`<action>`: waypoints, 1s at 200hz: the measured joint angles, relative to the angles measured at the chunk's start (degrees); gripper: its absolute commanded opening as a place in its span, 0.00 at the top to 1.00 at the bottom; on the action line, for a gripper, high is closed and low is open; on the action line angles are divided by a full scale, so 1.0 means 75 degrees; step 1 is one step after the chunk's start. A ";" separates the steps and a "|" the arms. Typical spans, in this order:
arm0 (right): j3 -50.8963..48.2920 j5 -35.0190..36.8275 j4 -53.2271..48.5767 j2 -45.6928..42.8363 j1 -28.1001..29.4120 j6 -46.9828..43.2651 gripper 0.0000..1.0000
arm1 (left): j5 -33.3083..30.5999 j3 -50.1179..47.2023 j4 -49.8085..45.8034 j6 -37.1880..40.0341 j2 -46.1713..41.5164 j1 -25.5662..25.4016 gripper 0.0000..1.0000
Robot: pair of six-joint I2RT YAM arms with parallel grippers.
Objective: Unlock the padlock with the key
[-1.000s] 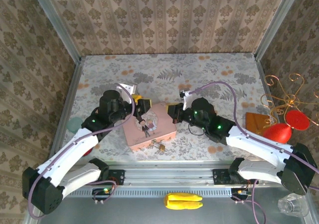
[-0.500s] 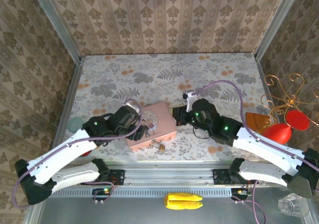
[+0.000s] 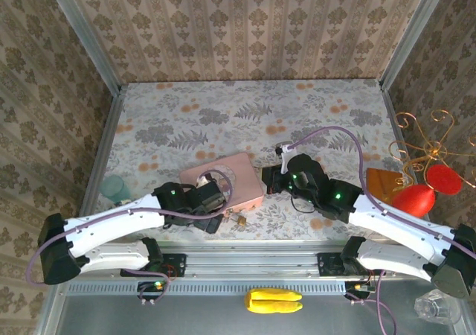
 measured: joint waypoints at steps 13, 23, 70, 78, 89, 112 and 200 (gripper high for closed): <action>-0.0047 0.0026 0.0000 -0.0067 0.0000 0.0000 1.00 | 0.0058 -0.0178 0.0108 -0.0152 0.0006 0.0000 0.01; -0.0079 0.0038 0.0000 -0.0119 0.0000 0.0000 1.00 | 0.0096 -0.0315 0.0230 -0.0251 0.0006 0.0000 0.01; -0.0259 0.0117 0.0023 -0.0309 -0.0009 0.0003 1.00 | 0.0128 -0.0819 0.0749 -0.0603 0.0201 0.0012 0.06; -0.0300 0.0117 0.0023 -0.0335 -0.0009 0.0003 1.00 | 0.0125 -0.0877 0.0871 -0.0647 0.0268 0.0058 0.07; -0.0332 0.0114 0.0020 -0.0364 -0.0009 0.0003 1.00 | 0.0105 -0.0965 0.1035 -0.0650 0.0329 0.0149 0.10; -0.0379 0.0105 0.0029 -0.0379 -0.0015 0.0003 1.00 | 0.0105 -0.1218 0.1431 -0.0551 0.0329 0.0548 0.15; -0.0411 -0.0443 0.0058 -0.0009 -0.0157 0.0152 1.00 | 0.0542 -0.1483 0.3185 0.0740 0.0408 0.2454 0.19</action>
